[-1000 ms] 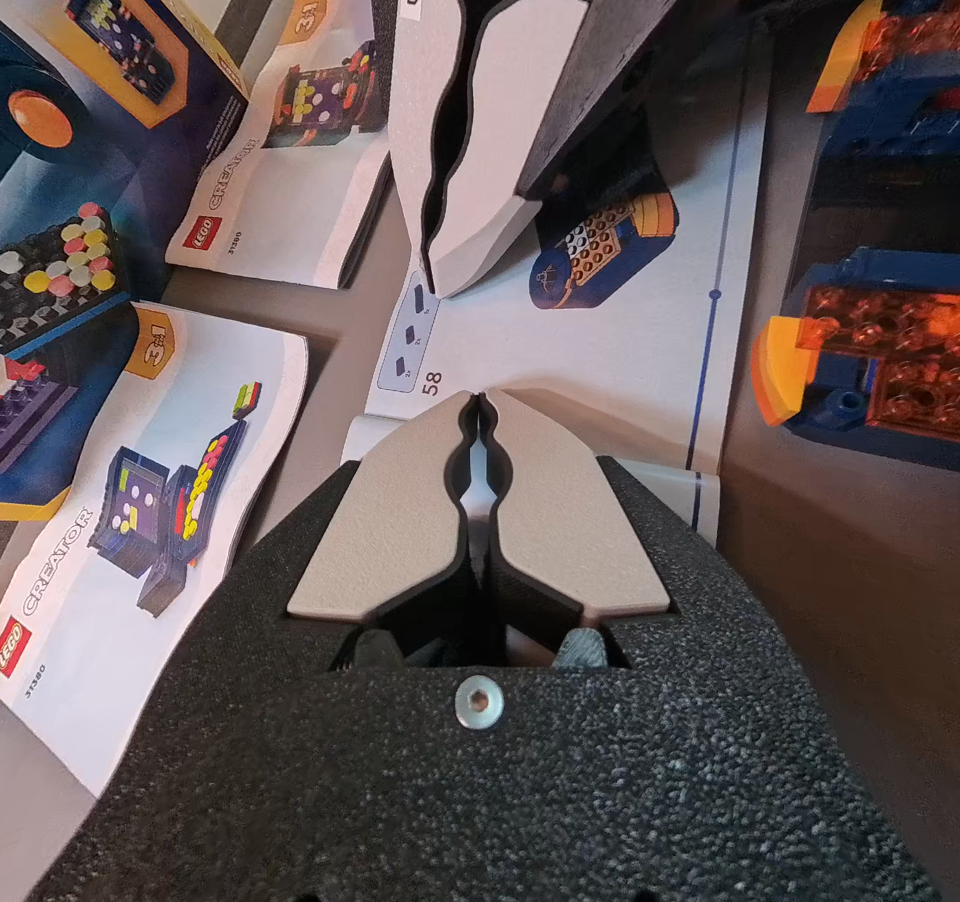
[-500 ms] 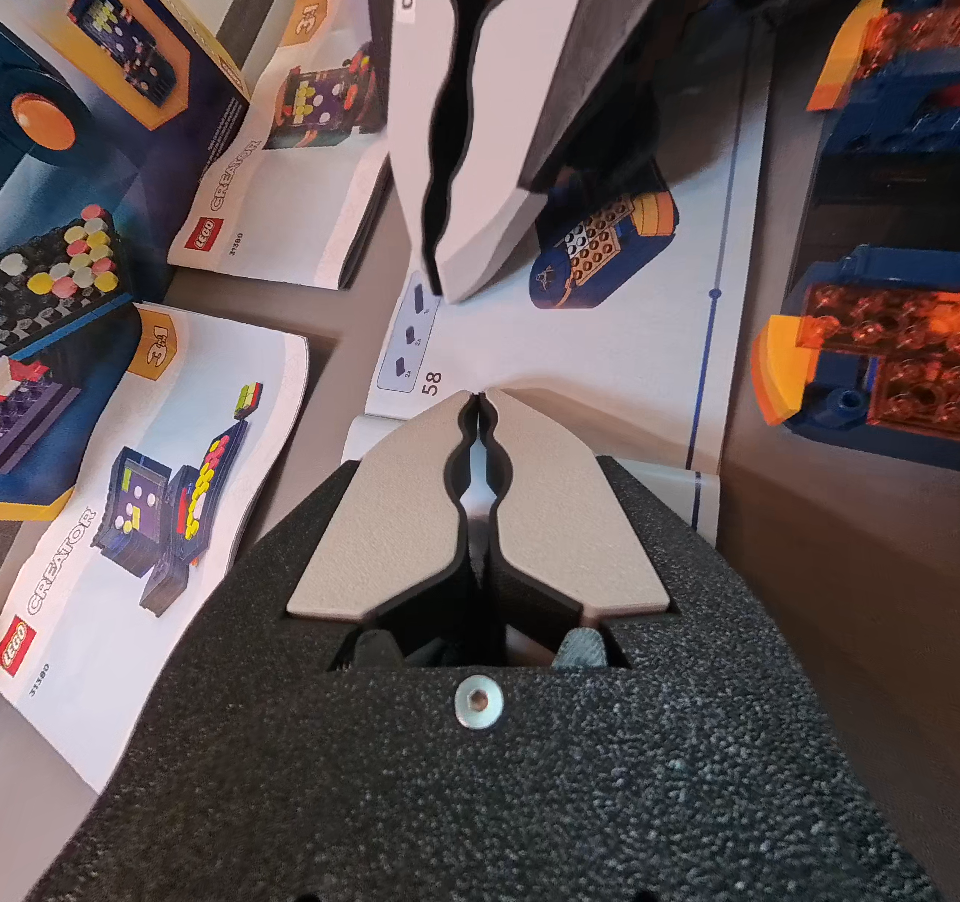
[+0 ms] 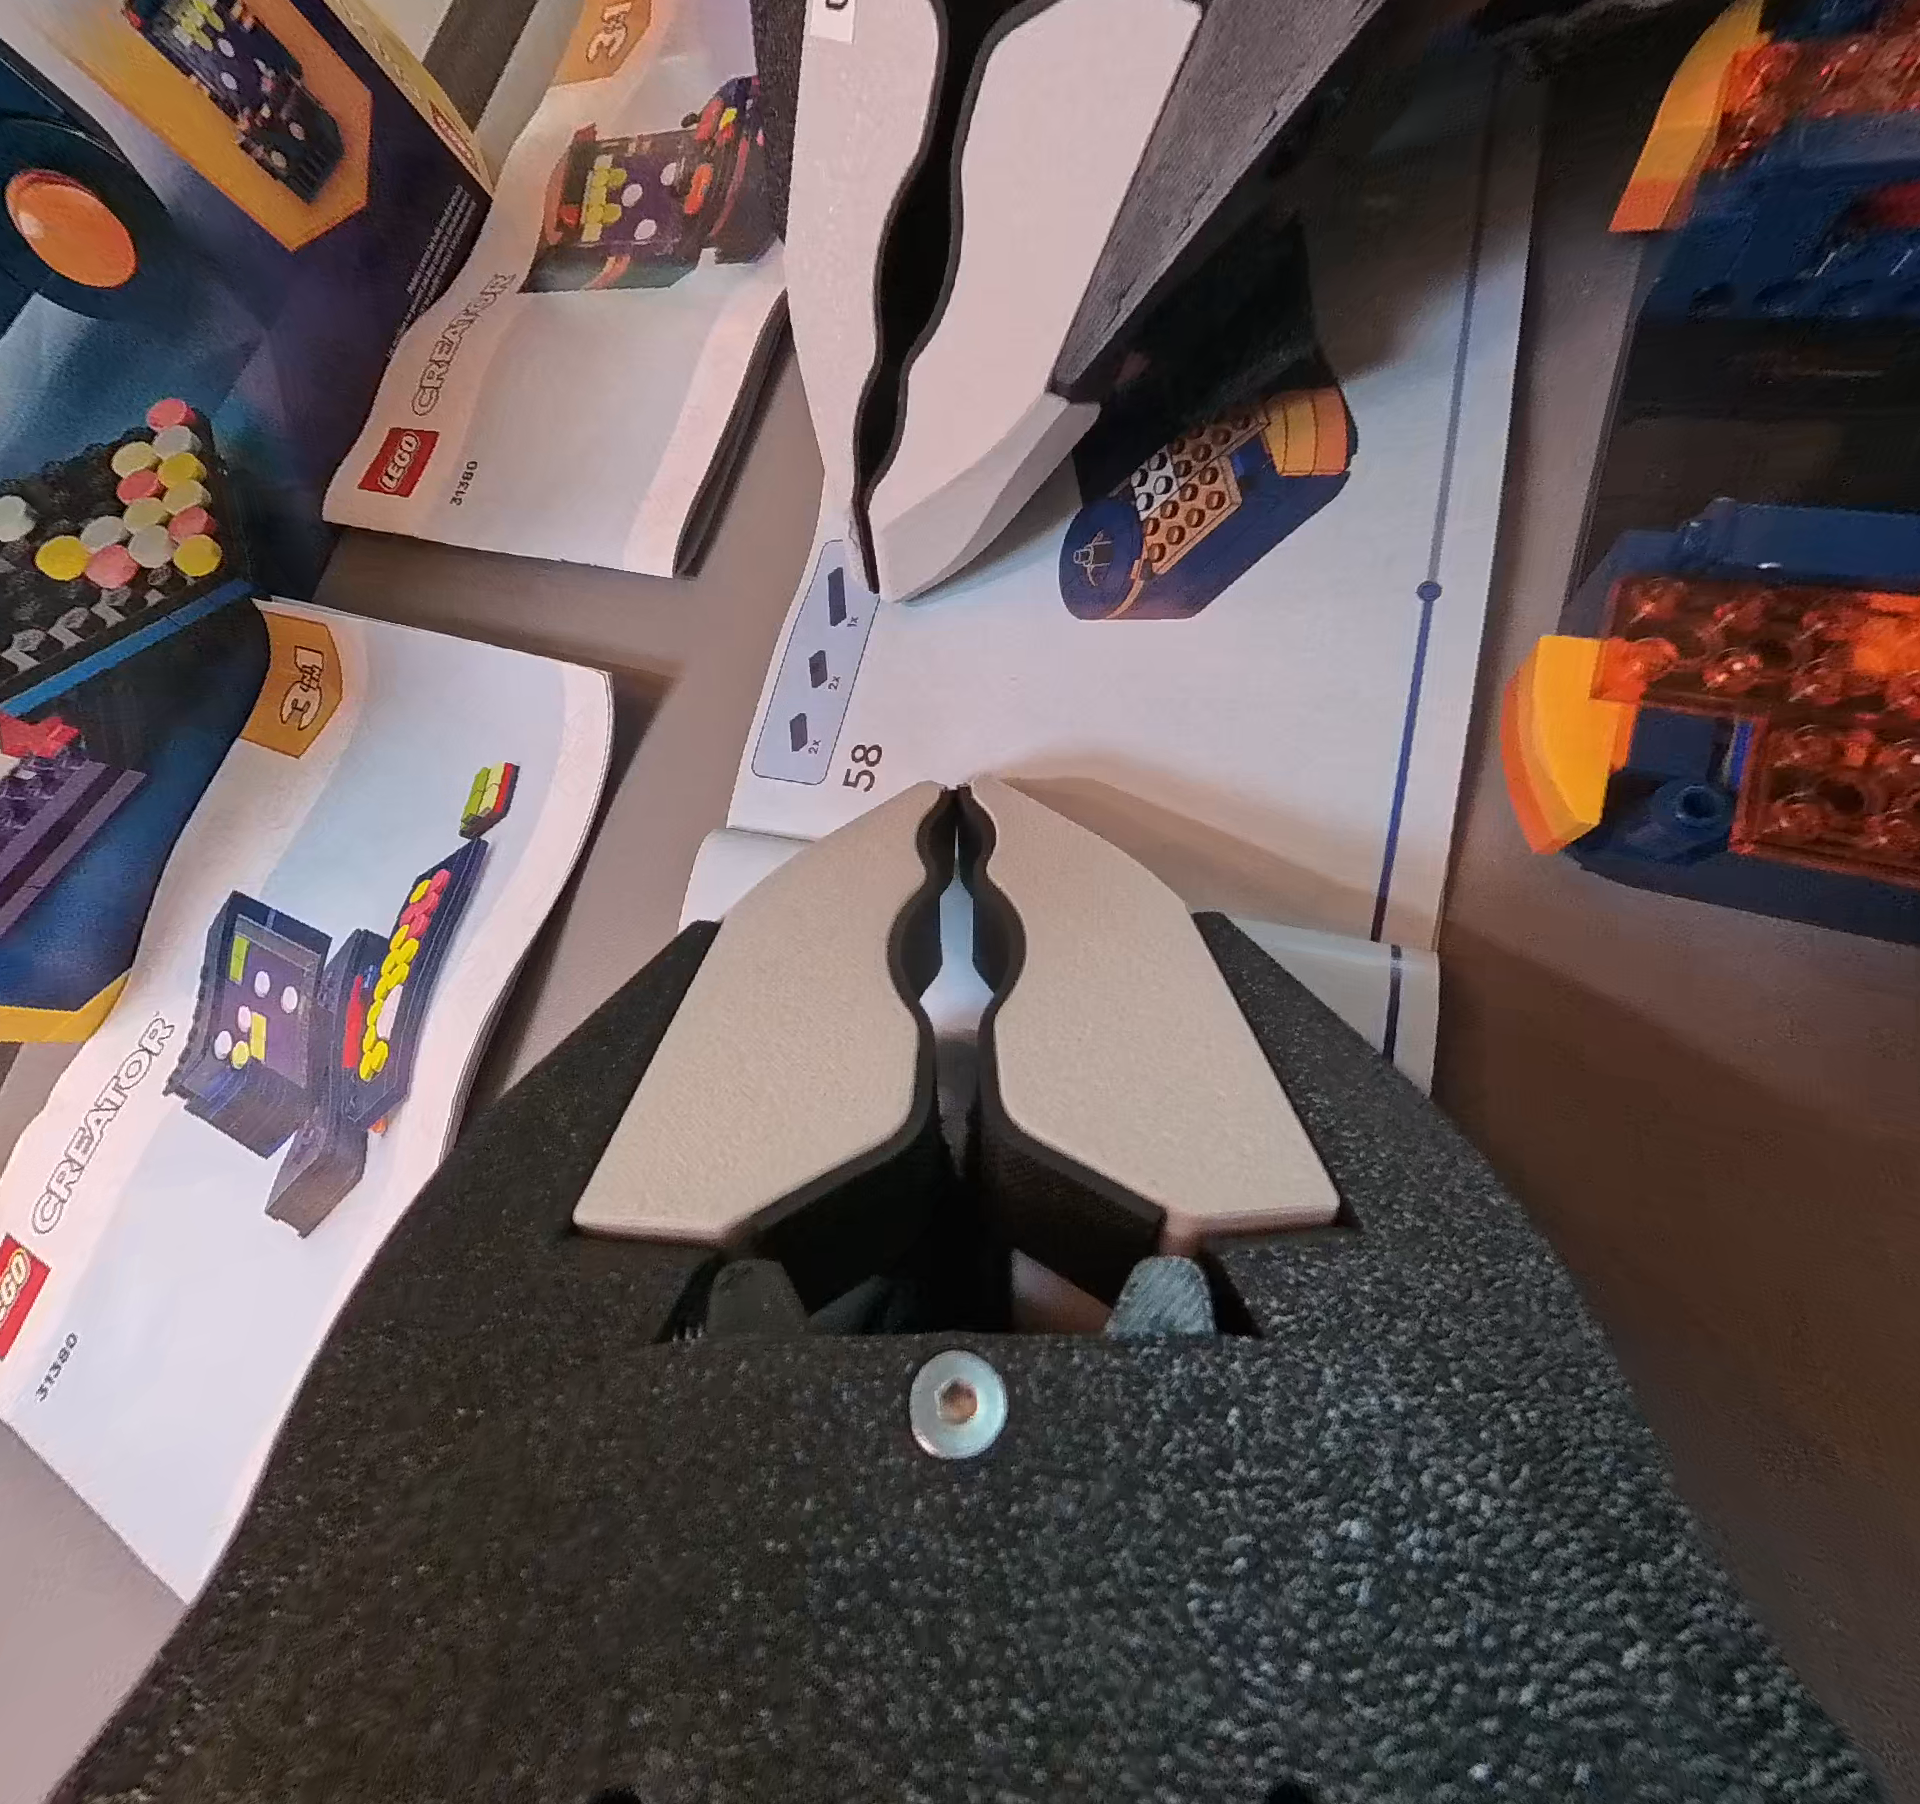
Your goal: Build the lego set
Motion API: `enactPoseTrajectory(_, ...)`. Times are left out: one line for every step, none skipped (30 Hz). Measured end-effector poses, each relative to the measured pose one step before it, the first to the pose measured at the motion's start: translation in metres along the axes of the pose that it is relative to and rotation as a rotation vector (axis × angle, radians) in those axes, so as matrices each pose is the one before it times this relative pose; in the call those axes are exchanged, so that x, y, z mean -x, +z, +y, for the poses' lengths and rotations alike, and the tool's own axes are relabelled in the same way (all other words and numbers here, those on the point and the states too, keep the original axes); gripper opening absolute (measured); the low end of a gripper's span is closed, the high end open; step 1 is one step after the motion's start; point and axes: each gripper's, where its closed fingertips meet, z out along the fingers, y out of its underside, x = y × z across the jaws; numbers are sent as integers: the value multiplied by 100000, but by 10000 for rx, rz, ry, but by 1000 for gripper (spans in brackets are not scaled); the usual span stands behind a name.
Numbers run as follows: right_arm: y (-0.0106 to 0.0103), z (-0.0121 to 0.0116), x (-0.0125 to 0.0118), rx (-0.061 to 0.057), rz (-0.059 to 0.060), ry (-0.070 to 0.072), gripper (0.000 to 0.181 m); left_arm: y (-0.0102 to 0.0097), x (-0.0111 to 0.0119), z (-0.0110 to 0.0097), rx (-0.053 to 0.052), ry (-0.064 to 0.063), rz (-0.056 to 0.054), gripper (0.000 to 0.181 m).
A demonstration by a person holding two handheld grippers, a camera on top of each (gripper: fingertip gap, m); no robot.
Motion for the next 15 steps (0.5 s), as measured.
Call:
enactPoseTrajectory(3, -5, 0, -1, -44, 53, 0, 2, 11, 0, 0, -12, 14, 0)
enactPoseTrajectory(3, -16, -4, -3, -69, 79, 0, 3, -8, -2, -2, -20, 24, 0)
enactPoseTrajectory(-1, -16, -1, -1, -57, 60, 0, -1, -1, -1, -1, -31, 31, 0)
enactPoseTrajectory(-24, -29, -24, -13, 26, -4, 0, 1, 5, 6, 0, -37, 40, 0)
enactPoseTrajectory(-114, -190, -162, -118, 228, -53, 1, -6, -3, -1, 0, -47, 43, 0)
enactPoseTrajectory(-303, -477, -47, -264, 227, -93, 2, -2, -7, -2, -1, -32, 35, 0)
enactPoseTrajectory(-536, -884, 228, -337, 67, -50, 2, 0, -7, 3, -2, -18, 31, 0)
enactPoseTrajectory(-759, -1241, 404, -381, -49, -51, 4, 0, 0, -5, -4, -21, 36, 0)
enactPoseTrajectory(-950, -1473, 416, -408, -69, -103, 5, 3, -1, -3, -2, -34, 39, 0)
enactPoseTrajectory(-1127, -1513, 357, -332, -95, -139, 7, -4, -6, 0, 1, -37, 32, 0)
enactPoseTrajectory(-1376, -1555, 256, -267, -116, -205, 10, 5, 2, 1, 0, -6, 5, 0)
enactPoseTrajectory(-1713, -1589, -77, -269, -8, -288, 12, 2, 2, -5, 0, 26, -23, 0)
enactPoseTrajectory(-2078, -1523, -739, -263, 269, -338, 12, -13, 3, 4, 0, 32, -28, 0)
enactPoseTrajectory(-2371, -1246, -1181, -205, 348, -376, 13, -1, -1, 0, 0, 18, -18, 0)
enactPoseTrajectory(-2558, -655, -1521, -25, 357, -294, 14, -1, 2, 0, 0, 20, -20, 0)
